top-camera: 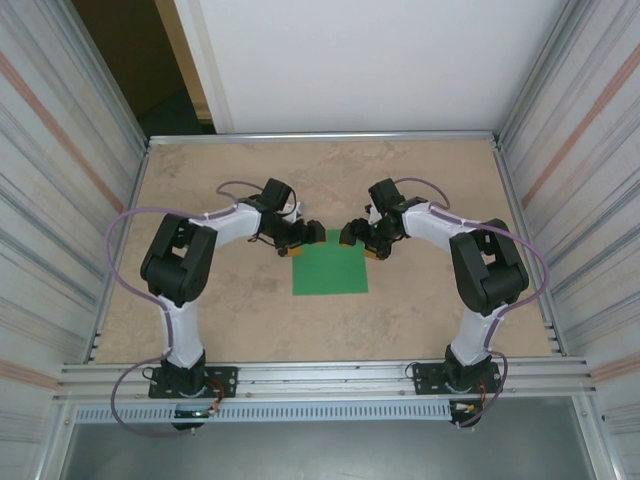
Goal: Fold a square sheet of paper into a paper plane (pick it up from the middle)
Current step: First fold in half a square sheet of paper at the center of the table.
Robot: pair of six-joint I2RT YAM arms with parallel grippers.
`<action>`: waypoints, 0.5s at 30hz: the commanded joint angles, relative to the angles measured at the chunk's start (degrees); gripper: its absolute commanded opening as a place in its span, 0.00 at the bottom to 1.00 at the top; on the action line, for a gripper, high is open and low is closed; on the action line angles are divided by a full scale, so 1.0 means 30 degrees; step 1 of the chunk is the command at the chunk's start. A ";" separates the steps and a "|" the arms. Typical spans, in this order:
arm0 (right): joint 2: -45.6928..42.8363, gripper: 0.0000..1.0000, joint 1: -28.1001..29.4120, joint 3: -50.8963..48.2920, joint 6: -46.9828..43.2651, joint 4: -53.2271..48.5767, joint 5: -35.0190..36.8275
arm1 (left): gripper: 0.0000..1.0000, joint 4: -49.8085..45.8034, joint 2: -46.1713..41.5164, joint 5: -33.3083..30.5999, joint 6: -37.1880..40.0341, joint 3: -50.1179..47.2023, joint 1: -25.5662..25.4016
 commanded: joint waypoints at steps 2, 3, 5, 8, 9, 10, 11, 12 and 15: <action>-0.0200 0.68 0.0334 -0.0106 -0.0163 -0.0087 0.0453 | 0.83 -0.1057 -0.0466 -0.0049 0.0943 0.0880 0.0133; -0.0186 0.65 0.0363 -0.0093 -0.0185 -0.0082 0.0499 | 0.83 -0.1031 -0.0820 -0.0092 0.0698 0.0802 0.0133; -0.0158 0.60 0.0363 -0.0130 -0.0292 -0.0049 0.0606 | 0.83 -0.0775 -0.1897 -0.0562 -0.0104 0.0127 0.0104; 0.0096 0.55 0.0334 0.0093 -0.0590 -0.0184 0.0469 | 0.81 -0.0025 -0.3084 -0.1229 -0.1861 -0.1726 0.0097; 0.0262 0.53 0.0349 0.0184 -0.0673 -0.0282 0.0406 | 0.81 0.0382 -0.3294 -0.1143 -0.2342 -0.2297 0.0069; 0.0404 0.52 0.0363 0.0295 -0.0741 -0.0368 0.0373 | 0.81 0.0834 -0.3478 -0.1131 -0.2857 -0.2916 -0.0026; 0.0529 0.52 0.0348 0.0342 -0.0777 -0.0391 0.0338 | 0.81 0.1223 -0.3602 -0.1027 -0.3207 -0.3373 -0.0097; 0.0640 0.52 0.0363 0.0362 -0.0806 -0.0438 0.0315 | 0.81 0.1399 -0.3625 -0.0960 -0.3380 -0.3594 -0.0156; 0.0982 0.53 0.0334 0.0493 -0.0894 -0.0574 0.0372 | 0.82 0.1505 -0.3379 -0.0733 -0.3451 -0.3702 -0.0327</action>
